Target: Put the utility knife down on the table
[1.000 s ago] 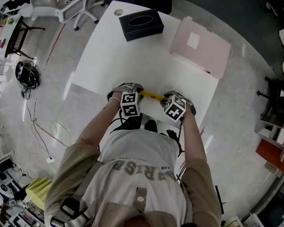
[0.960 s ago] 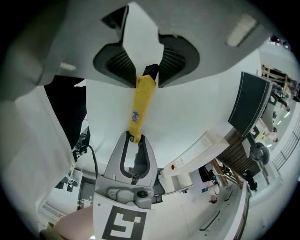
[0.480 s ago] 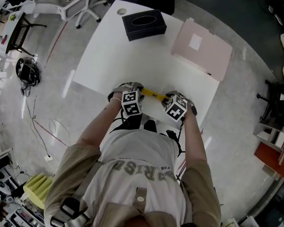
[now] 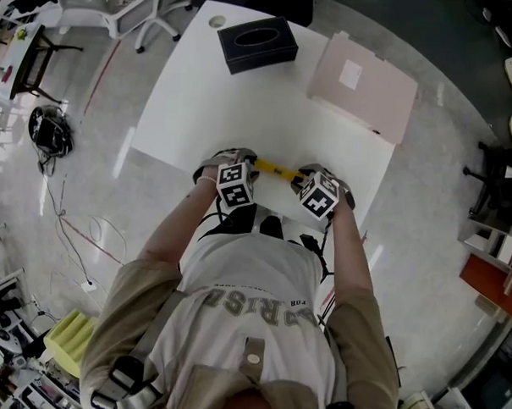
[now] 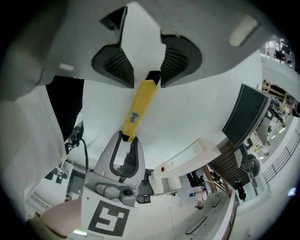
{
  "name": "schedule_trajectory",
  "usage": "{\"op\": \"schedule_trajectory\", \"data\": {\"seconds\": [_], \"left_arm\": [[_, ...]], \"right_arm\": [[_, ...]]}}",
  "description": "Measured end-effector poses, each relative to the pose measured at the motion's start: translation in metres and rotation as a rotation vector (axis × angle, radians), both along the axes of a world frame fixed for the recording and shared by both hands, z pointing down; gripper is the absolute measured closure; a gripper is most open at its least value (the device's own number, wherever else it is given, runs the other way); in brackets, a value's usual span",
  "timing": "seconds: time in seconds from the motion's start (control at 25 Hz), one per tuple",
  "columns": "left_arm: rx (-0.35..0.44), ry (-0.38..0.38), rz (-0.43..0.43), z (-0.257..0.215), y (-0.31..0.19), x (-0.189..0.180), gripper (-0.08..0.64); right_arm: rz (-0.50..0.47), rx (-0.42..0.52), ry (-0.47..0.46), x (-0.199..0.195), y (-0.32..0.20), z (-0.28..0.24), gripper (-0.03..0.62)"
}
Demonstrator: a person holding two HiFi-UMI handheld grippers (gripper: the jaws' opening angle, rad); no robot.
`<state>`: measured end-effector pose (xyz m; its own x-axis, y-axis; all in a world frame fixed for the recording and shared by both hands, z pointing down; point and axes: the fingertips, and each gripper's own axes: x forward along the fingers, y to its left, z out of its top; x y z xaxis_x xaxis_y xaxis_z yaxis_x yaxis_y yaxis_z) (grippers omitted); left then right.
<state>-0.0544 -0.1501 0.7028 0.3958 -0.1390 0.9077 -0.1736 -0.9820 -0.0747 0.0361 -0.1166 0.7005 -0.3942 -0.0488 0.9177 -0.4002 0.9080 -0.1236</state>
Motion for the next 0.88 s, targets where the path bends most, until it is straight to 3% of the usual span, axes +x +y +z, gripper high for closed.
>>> {"op": "schedule_trajectory", "data": {"seconds": [0.16, 0.32, 0.44, 0.64, 0.72, 0.88], "left_arm": [[-0.028, 0.047, -0.070, -0.006, 0.000, -0.002, 0.371], [0.016, 0.159, -0.179, -0.029, -0.013, 0.000, 0.371], [0.069, 0.272, -0.294, -0.056, -0.027, -0.003, 0.371], [0.234, 0.492, -0.515, -0.124, -0.049, -0.016, 0.392], [0.292, 0.580, -0.596, -0.157, -0.050, -0.022, 0.434], [0.402, 0.719, -0.723, -0.208, -0.044, -0.037, 0.472]], "right_arm": [[0.064, 0.016, -0.050, 0.002, -0.003, -0.013, 0.425], [0.194, 0.077, -0.168, 0.007, -0.014, -0.041, 0.416], [0.363, 0.195, -0.311, 0.017, -0.035, -0.077, 0.416], [0.632, 0.477, -0.508, 0.045, -0.062, -0.158, 0.400], [0.734, 0.572, -0.595, 0.057, -0.064, -0.194, 0.400], [0.863, 0.724, -0.690, 0.073, -0.057, -0.251, 0.413]]}}
